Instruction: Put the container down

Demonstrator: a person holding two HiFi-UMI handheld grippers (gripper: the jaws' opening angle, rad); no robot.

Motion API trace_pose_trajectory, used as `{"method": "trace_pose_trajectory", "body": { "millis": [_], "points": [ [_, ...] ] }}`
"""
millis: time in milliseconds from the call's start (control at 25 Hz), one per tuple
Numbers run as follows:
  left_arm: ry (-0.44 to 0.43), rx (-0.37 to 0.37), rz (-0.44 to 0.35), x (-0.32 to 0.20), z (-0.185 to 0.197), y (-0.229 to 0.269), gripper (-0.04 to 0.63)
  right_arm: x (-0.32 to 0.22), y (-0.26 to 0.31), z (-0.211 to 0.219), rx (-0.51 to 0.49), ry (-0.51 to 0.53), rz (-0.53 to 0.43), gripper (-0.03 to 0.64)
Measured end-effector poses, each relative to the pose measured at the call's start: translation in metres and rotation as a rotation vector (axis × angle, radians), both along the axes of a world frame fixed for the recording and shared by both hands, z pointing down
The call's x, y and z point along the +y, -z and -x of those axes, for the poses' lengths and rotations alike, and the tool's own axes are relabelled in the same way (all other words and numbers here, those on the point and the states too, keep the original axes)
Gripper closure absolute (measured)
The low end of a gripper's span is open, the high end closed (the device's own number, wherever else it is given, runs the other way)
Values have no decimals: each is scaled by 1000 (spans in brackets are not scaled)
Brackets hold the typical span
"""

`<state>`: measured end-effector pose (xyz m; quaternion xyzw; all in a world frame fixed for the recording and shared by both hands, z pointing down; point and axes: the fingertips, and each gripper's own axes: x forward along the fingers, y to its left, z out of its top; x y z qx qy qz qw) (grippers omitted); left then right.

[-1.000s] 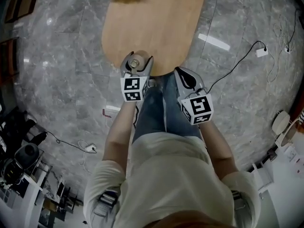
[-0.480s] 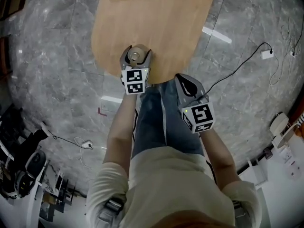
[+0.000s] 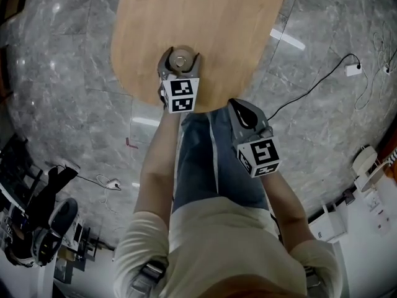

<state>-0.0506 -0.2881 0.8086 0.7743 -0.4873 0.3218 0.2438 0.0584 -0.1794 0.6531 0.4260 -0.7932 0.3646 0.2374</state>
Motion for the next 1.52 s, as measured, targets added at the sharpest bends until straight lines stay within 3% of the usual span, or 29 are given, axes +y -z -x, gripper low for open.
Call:
{"method": "trace_pose_trajectory", "body": {
  "millis": [600,720,880,1040,1360,1520],
  "points": [
    [12,7,8,-3,-3,-15,245,-8,-4,-4,1,-7,-1,615],
    [-14,24,34,1,-8,-11,174,-4,0,-3,4,-11,-14,615],
    [33,57,57,15,-2,-4,158,7,8,-1,6,-24,-33,615],
    [98,114,59,35,4,20,158,24,22,6,8,-27,-53,615],
    [119,210,34,85,2,93,165,58,63,18,5,-53,-113,615],
    [120,247,-9,110,2,141,273,78,85,24,0,-68,-138,615]
  ]
}}
